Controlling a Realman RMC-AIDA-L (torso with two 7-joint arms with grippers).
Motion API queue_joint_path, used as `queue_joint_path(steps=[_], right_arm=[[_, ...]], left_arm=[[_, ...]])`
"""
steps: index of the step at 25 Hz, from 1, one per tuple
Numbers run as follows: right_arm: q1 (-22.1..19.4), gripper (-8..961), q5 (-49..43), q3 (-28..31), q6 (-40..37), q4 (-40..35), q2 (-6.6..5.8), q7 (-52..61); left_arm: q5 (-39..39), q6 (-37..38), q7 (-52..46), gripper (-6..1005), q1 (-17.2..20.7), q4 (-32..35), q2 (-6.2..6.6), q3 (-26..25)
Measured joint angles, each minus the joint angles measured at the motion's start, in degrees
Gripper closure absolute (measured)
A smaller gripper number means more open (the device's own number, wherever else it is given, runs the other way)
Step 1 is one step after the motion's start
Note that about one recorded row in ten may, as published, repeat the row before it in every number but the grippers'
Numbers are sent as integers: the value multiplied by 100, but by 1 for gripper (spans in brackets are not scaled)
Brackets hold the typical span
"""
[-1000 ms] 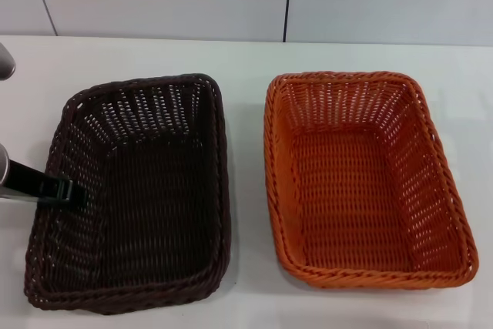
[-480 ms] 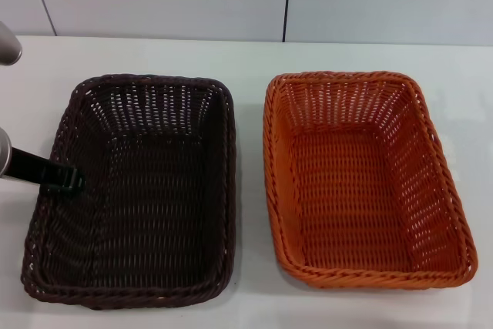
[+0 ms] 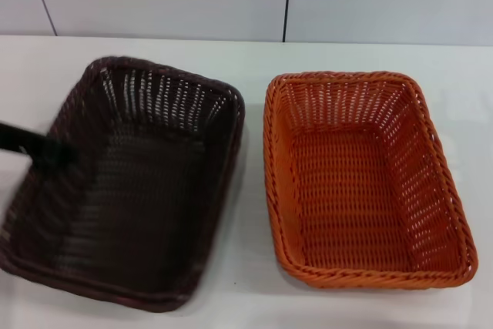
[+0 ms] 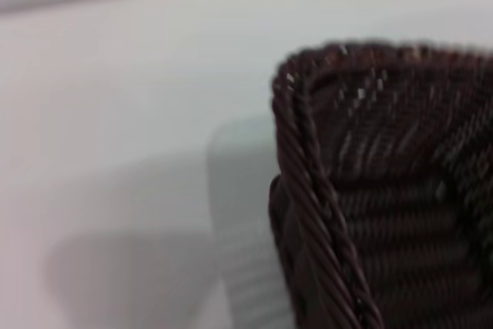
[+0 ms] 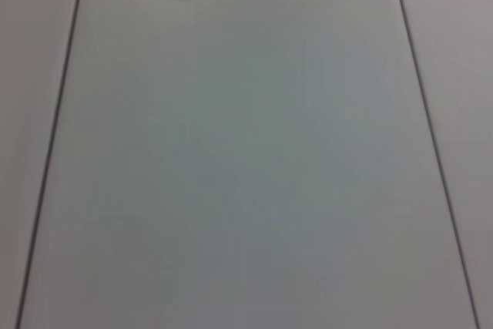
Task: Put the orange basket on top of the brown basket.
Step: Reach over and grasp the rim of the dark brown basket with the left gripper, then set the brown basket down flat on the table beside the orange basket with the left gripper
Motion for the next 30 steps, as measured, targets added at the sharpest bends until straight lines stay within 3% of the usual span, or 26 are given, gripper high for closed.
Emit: queue_joint_path(steps=[3, 6, 7, 8, 9, 15, 17, 19, 22, 29, 30], right_arm=[[-27, 287, 10, 26, -6, 0, 0, 0], [-42, 288, 11, 59, -7, 0, 0, 0], [-47, 288, 13, 89, -8, -1, 0, 0], [-51, 288, 15, 144, -8, -1, 0, -1], [-51, 288, 15, 144, -8, -1, 0, -1], [-58, 288, 92, 200, -8, -1, 0, -23], [-76, 288, 99, 207, -8, -8, 0, -47], [-123, 287, 135, 208, -7, -13, 4, -61], [-215, 287, 319, 208, -7, 39, 5, -62], [-474, 287, 468, 188, -58, 183, 13, -62], [-511, 287, 468, 170, -76, 211, 15, -63]], left_arm=[[-152, -252, 918, 796, -458, 536, 129, -966], [-257, -369, 1608, 796, -888, 1191, 397, -1520], [-264, -373, 1721, 797, -956, 1296, 459, -1563], [-318, -376, 2051, 798, -1137, 1542, 635, -1618], [-318, -376, 2051, 798, -1137, 1542, 635, -1618], [-530, -507, 3025, 808, -1599, 2019, 1210, -1635], [-562, -677, 3435, 812, -1726, 2135, 1335, -1632], [-562, -677, 3435, 812, -1726, 2135, 1335, -1632], [-580, -1114, 4230, 812, -1988, 2327, 1460, -1633], [-580, -1329, 4683, 812, -2118, 2393, 1486, -1593], [-581, -1839, 5465, 812, -2350, 2418, 1481, -1576]])
